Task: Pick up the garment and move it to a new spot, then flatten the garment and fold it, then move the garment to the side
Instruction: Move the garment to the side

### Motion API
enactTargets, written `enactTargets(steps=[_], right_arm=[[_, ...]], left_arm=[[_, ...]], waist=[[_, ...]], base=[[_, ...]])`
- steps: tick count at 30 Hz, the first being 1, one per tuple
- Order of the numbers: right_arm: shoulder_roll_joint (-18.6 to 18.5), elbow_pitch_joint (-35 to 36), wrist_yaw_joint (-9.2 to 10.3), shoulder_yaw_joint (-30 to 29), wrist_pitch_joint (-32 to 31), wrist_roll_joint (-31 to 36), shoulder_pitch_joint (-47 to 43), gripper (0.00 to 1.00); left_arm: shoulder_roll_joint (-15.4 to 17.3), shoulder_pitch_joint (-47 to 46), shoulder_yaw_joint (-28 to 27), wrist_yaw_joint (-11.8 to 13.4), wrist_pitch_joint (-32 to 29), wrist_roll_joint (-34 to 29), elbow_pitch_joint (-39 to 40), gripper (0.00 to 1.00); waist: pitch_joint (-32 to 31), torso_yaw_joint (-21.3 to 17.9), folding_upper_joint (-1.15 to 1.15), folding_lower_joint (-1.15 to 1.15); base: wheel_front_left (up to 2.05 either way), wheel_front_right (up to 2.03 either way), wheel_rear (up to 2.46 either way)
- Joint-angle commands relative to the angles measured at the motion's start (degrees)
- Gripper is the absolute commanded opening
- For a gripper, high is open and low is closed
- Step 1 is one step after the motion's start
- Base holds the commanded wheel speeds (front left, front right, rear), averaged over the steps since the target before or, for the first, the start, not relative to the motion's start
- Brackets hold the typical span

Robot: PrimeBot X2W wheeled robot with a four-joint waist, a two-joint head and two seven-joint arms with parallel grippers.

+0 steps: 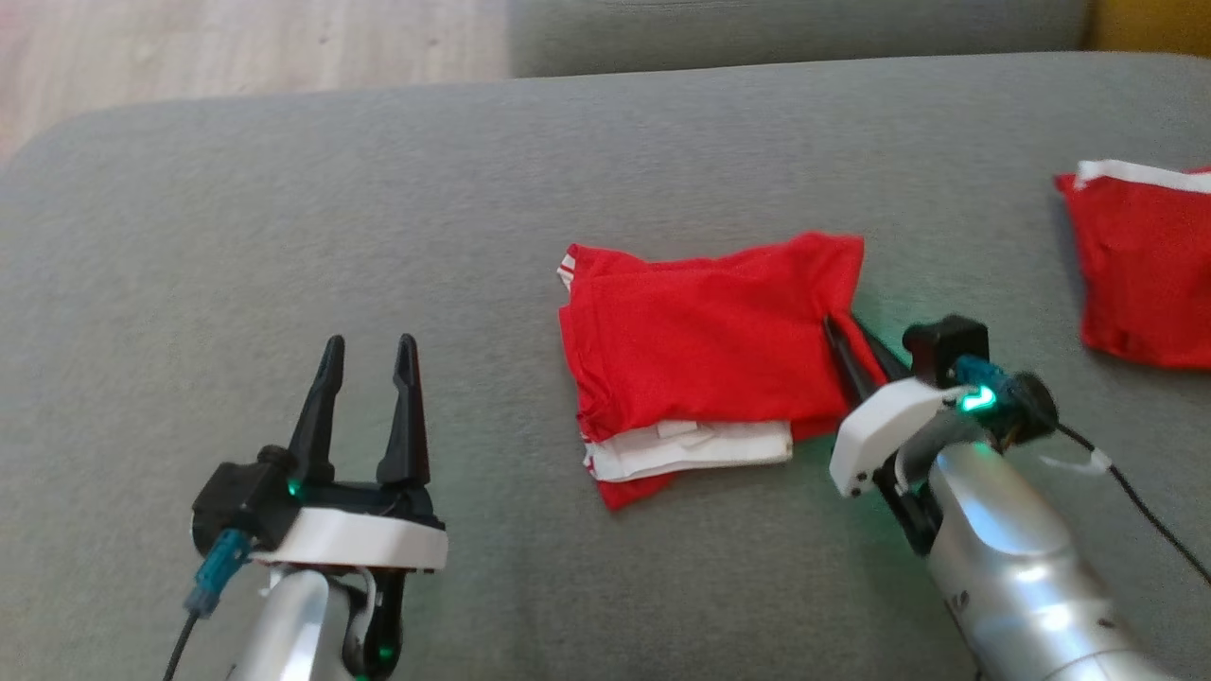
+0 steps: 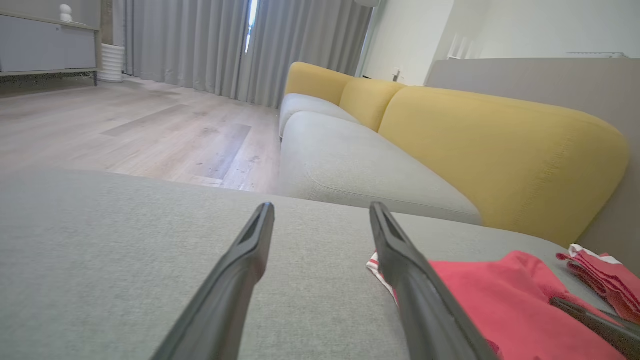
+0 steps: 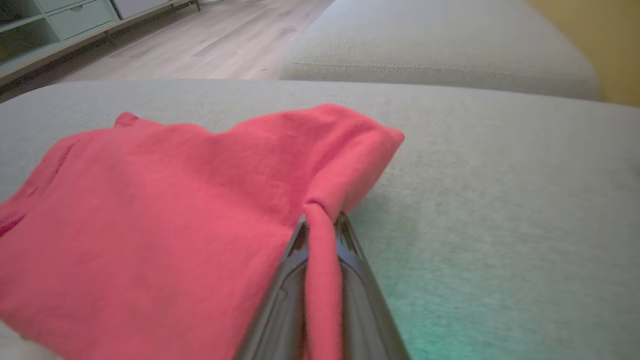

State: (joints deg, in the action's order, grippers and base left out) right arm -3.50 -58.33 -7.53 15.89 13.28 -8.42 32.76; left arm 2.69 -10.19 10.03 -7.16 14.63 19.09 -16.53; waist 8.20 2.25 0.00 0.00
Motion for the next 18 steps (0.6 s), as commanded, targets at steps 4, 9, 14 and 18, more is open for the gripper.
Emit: enactTargets(steps=[4,9,14,18], right_arm=[[-0.7,4.2,0.04,-0.4,1.5,4.3,2.8,0.0],[-4.4,8.6,0.04,-0.9,1.7,7.3,4.1,0.0],[-10.2,12.1,0.04,-0.2,0.6,7.9,6.8,0.0],[-15.8,13.6,0.04,0.2,-1.5,7.0,9.6,0.0]], left_arm=[[0.2,-3.0,-0.4,-0.3,0.4,-0.8,1.6,1.0],[0.2,-4.1,1.1,-0.3,0.4,-0.9,2.0,1.0],[0.2,-6.0,2.2,-0.3,0.4,-0.7,3.1,1.0],[0.2,-7.9,3.0,0.0,0.4,-0.7,4.1,1.0]], waist=[[-0.7,-4.4,0.0,0.0],[-0.7,-8.5,0.0,0.0],[0.6,-12.0,0.0,0.0],[3.0,-13.4,0.0,0.0]], base=[[0.0,0.0,0.0],[0.0,0.0,0.0],[0.0,0.0,0.0],[0.0,0.0,0.0]])
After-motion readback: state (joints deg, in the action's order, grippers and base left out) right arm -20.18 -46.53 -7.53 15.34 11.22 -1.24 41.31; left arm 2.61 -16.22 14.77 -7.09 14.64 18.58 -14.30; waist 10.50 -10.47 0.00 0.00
